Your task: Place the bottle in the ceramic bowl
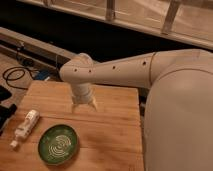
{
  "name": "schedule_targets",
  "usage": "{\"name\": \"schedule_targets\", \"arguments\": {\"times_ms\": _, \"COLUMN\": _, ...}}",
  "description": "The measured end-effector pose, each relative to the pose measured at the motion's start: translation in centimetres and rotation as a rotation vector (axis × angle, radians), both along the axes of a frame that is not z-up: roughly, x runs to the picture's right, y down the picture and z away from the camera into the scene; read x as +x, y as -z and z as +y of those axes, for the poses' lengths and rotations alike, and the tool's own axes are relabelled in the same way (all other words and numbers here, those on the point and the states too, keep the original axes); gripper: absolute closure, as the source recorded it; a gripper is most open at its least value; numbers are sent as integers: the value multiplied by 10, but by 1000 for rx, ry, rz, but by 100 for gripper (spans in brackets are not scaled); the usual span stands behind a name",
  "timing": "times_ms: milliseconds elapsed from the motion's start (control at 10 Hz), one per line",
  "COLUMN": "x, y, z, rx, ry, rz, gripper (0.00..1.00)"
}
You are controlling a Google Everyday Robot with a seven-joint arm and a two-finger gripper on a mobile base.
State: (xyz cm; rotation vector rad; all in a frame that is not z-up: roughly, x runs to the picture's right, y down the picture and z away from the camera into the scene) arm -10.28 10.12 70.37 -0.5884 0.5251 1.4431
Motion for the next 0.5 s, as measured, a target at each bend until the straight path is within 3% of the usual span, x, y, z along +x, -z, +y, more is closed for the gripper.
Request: {"name": "schedule_targets", "arguments": {"times_ms": 500, "x": 0, "y": 1, "z": -1, "rx": 2, "ry": 0, "rz": 0, "gripper": 35}}
